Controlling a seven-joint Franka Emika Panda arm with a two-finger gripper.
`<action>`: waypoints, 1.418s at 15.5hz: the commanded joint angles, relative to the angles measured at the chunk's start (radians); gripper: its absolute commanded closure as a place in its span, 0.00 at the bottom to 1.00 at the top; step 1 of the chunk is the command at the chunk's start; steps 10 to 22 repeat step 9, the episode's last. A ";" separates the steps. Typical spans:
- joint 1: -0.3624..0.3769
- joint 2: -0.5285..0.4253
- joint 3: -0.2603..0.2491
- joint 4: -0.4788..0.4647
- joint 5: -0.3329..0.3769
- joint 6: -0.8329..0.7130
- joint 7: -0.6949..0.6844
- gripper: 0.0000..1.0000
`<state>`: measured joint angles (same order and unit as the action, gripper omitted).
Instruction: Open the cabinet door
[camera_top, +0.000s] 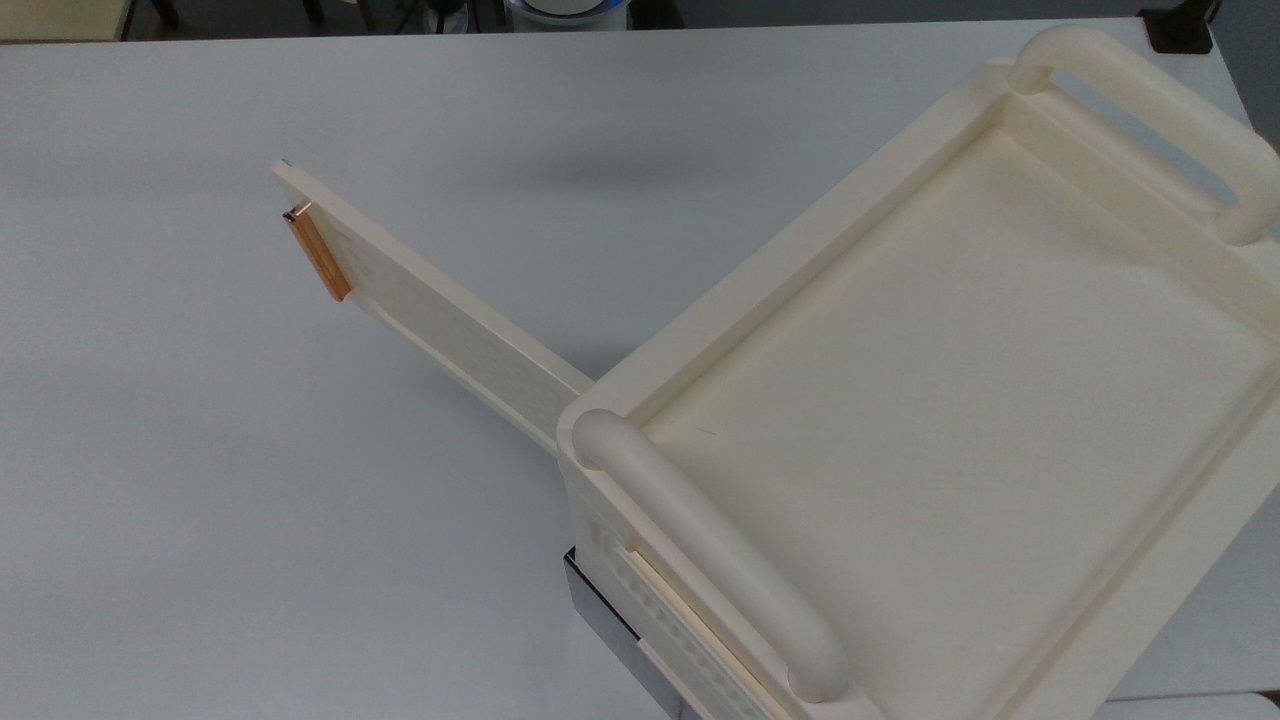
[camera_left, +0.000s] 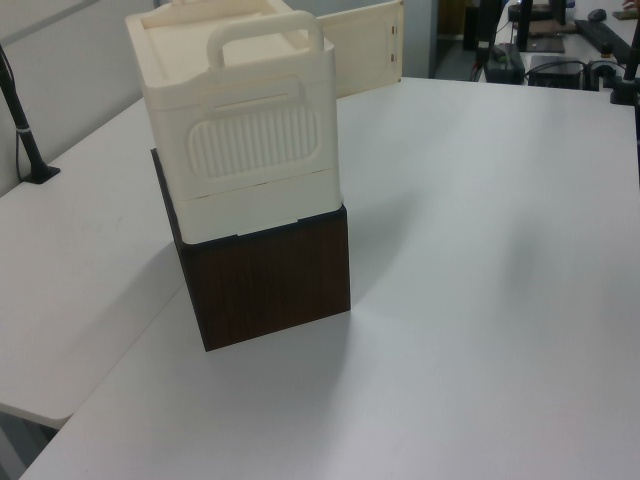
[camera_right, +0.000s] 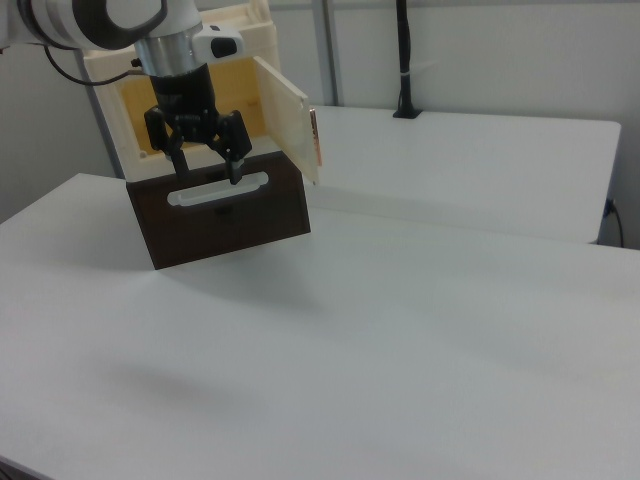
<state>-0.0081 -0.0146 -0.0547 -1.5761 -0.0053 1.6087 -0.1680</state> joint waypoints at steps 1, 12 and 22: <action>0.017 -0.016 -0.010 -0.022 -0.016 0.033 0.079 0.00; 0.019 -0.012 -0.007 -0.024 -0.015 0.045 0.096 0.00; 0.019 -0.012 -0.007 -0.024 -0.015 0.045 0.096 0.00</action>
